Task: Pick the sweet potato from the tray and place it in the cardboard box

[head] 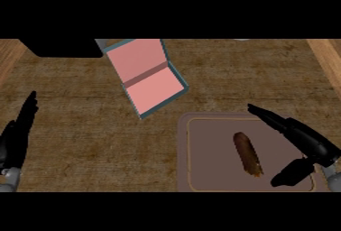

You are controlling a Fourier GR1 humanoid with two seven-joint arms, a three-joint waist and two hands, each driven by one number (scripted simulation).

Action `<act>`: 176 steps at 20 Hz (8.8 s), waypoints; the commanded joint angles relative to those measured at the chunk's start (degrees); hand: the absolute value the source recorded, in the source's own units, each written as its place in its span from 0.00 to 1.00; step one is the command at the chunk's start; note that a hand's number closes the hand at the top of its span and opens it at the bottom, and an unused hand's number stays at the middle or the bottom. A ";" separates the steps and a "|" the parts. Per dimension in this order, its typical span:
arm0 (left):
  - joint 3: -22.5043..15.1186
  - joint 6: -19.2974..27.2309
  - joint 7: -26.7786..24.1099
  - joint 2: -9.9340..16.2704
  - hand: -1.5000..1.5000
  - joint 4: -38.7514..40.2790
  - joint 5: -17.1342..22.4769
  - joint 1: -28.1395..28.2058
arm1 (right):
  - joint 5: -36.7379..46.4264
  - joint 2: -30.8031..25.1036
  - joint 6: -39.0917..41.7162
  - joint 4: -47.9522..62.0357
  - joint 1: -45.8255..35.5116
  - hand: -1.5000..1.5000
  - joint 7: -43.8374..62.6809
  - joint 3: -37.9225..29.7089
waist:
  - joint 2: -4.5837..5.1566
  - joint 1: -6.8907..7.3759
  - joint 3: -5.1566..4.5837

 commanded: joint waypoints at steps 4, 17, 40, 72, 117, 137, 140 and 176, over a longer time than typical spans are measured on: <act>0.68 -1.55 -0.88 -1.23 0.50 5.49 -2.77 -3.33 | 2.39 -4.27 9.25 9.13 -2.57 0.00 -21.10 -2.85 | 0.07 -0.35 0.26; 4.22 -6.66 -5.10 0.52 0.50 9.49 -0.79 -3.99 | 28.29 -6.98 18.46 3.92 -18.09 0.00 -3.21 11.05 | 0.06 0.90 0.14; 8.72 -8.55 -5.72 -7.24 0.50 9.66 -8.48 -2.58 | 50.00 10.93 33.74 5.80 -17.15 0.00 6.06 11.40 | -0.12 -0.38 0.22; 16.56 -14.19 -5.96 -9.86 0.50 11.59 -14.12 -4.69 | 68.08 17.41 17.52 10.25 -9.36 1.00 1.36 10.90 | 0.14 -0.04 0.25; 15.91 -15.09 -4.54 -13.56 0.50 8.75 -18.20 -5.88 | 41.95 43.32 -19.72 28.13 -52.73 1.00 47.89 -14.83 | 0.68 2.90 0.17; 14.13 -16.66 -2.04 -14.92 0.50 9.05 -19.21 -11.81 | 25.90 43.33 -37.44 67.30 -66.15 0.00 39.56 -19.37 | 2.66 7.52 0.15; 13.89 -16.66 -1.85 -14.58 0.50 8.41 -19.78 -11.57 | 23.93 43.33 -37.33 69.47 -66.51 0.00 37.05 -20.90 | 2.61 7.43 0.19; 20.82 -18.41 -3.19 -12.59 0.50 5.96 -17.18 -2.05 | 6.03 28.61 -33.89 44.32 -40.80 0.00 9.19 -32.34 | -0.61 -1.62 0.20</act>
